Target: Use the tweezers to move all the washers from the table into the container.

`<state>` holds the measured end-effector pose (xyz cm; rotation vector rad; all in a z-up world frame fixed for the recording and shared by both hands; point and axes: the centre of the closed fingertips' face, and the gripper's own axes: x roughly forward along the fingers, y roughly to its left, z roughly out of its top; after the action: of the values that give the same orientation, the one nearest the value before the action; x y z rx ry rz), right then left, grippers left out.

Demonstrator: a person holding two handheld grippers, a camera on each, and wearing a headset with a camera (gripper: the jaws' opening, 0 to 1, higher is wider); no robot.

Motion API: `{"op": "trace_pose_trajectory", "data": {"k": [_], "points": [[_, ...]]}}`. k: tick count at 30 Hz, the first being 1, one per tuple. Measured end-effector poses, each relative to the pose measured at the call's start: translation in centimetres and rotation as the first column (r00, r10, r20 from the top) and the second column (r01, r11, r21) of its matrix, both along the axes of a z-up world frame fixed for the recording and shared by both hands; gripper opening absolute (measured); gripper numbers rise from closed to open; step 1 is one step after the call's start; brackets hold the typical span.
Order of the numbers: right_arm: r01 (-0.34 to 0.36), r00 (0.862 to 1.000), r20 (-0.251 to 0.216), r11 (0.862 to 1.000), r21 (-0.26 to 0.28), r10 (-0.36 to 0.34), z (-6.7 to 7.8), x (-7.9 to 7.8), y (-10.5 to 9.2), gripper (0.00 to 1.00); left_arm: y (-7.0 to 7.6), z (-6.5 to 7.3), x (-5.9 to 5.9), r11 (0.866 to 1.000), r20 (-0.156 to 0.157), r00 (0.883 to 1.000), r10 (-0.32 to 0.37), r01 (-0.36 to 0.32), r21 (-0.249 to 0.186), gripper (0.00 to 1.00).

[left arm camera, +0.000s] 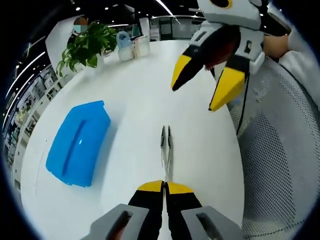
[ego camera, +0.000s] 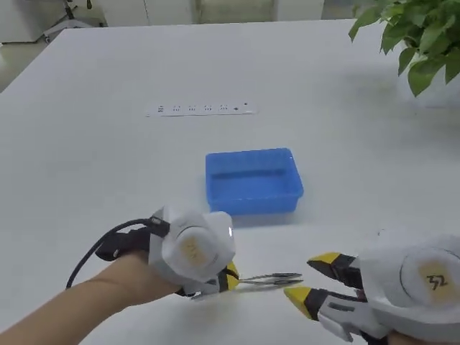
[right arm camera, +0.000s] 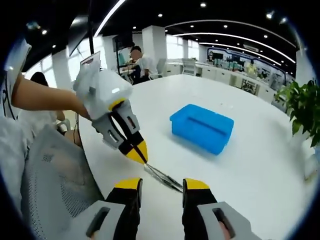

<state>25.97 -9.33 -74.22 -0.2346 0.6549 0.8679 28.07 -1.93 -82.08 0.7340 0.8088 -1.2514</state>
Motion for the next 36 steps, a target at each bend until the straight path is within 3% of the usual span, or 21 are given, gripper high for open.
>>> {"op": "trace_pose_trajectory", "data": {"k": [1, 4, 7, 10, 11, 13, 14, 17, 18, 19, 20, 22, 24, 25, 27, 28, 30, 31, 33, 34, 36], "points": [[0.026, 1.0, -0.004, 1.0, 0.007, -0.026, -0.2, 0.0, -0.2, 0.35, 0.2, -0.5, -0.2, 1.0, -0.03, 1.0, 0.009, -0.009, 0.009, 0.0], [0.036, 0.999, -0.022, 0.999, -0.011, -0.036, -0.8, -0.2, -0.6, 0.44, 0.0, -0.2, 0.4, 0.999, -0.02, 0.999, 0.027, -0.028, -0.023, 0.0], [0.052, 0.999, 0.013, 0.999, 0.006, -0.052, -0.1, 0.4, -0.4, 0.46, 0.4, -0.5, 0.6, 0.997, -0.033, 0.997, 0.072, -0.071, 0.014, 0.0], [0.066, 0.998, 0.008, 0.997, 0.033, -0.066, 0.0, 0.5, -0.4, 0.49, 1.3, -0.9, 0.7, 0.99, -0.004, 0.991, 0.134, -0.134, 0.041, 0.0], [0.071, 0.997, 0.005, 0.997, 0.038, -0.071, 0.0, 0.5, -0.5, 0.49, 1.2, -1.0, 1.3, 0.982, 0.014, 0.982, 0.186, -0.186, 0.017, 0.0], [0.081, 0.997, 0.004, 0.996, 0.047, -0.081, 0.2, 0.6, -0.7, 0.5, 1.0, -0.7, 1.1, 0.971, -0.006, 0.971, 0.239, -0.239, -0.028, 0.02], [0.092, 0.996, 0.01, 0.994, 0.063, -0.093, 0.6, 0.7, -0.8, 0.51, 1.2, -0.5, 1.5, 0.958, 0.019, 0.959, 0.284, -0.283, -0.045, 0.08], [0.115, 0.993, 0.017, 0.989, 0.094, -0.117, 1.4, 1.0, -1.1, 0.53, 2.4, 0.0, 1.9, 0.921, 0.047, 0.92, 0.388, -0.386, -0.057, 0.24], [0.125, 0.992, 0.015, 0.987, 0.1, -0.127, 1.6, 1.3, -1.3, 0.55, 2.8, 0.5, 2.1, 0.896, 0.057, 0.896, 0.44, -0.434, -0.092, 0.28], [0.133, 0.991, 0.01, 0.985, 0.106, -0.135, 1.8, 1.4, -1.4, 0.58, 3.0, 0.9, 2.2, 0.879, 0.057, 0.88, 0.471, -0.463, -0.114, 0.34], [0.136, 0.99, 0.009, 0.984, 0.116, -0.138, 2.0, 1.5, -1.4, 0.6, 3.6, 1.6, 2.3, 0.841, 0.051, 0.845, 0.532, -0.522, -0.141, 0.39], [0.148, 0.988, 0.009, 0.978, 0.146, -0.151, 2.7, 2.0, -1.4, 0.64, 4.7, 2.2, 2.1, 0.783, 0.019, 0.791, 0.612, -0.603, -0.151, 0.43], [0.153, 0.988, 0.008, 0.975, 0.161, -0.156, 3.3, 2.3, -1.3, 0.66, 5.1, 3.6, 2.3, 0.733, 0.011, 0.751, 0.661, -0.642, -0.224, 0.47], [0.155, 0.987, 0.011, 0.974, 0.168, -0.159, 3.7, 2.6, -1.2, 0.67, 5.5, 4.2, 2.1, 0.701, -0.007, 0.724, 0.69, -0.671, -0.24, 0.5], [0.157, 0.986, 0.023, 0.972, 0.175, -0.163, 4.3, 3.2, -0.9, 0.7, 6.6, 6.4, 2.3, 0.596, -0.05, 0.642, 0.765, -0.736, -0.321, 0.6], [0.159, 0.986, 0.028, 0.972, 0.175, -0.166, 4.6, 3.5, -0.9, 0.72, 6.8, 6.9, 2.4, 0.577, -0.057, 0.628, 0.776, -0.744, -0.339, 0.65], [0.17, 0.983, 0.036, 0.967, 0.188, -0.18, 5.3, 4.1, -0.7, 0.75, 7.8, 9.1, 2.4, 0.491, -0.111, 0.575, 0.811, -0.771, -0.406, 0.71], [0.176, 0.981, 0.042, 0.964, 0.197, -0.188, 5.7, 4.3, -0.7, 0.76, 8.3, 9.9, 2.5, 0.456, -0.119, 0.55, 0.827, -0.779, -0.431, 0.73], [0.192, 0.975, 0.068, 0.961, 0.2, -0.21, 6.2, 4.9, -0.7, 0.78, 9.8, 11.6, 2.8, 0.379, -0.125, 0.487, 0.864, -0.794, -0.474, 0.81], [0.201, 0.971, 0.09, 0.96, 0.196, -0.221, 6.4, 5.2, -0.9, 0.78, 10.2, 12.1, 2.8, 0.364, -0.128, 0.477, 0.87, -0.795, -0.486, 0.84], [0.229, 0.962, 0.112, 0.959, 0.167, -0.249, 6.2, 5.4, -1.4, 0.81, 11.4, 13.4, 2.7, 0.315, -0.132, 0.438, 0.889, -0.794, -0.52, 0.88]]}}
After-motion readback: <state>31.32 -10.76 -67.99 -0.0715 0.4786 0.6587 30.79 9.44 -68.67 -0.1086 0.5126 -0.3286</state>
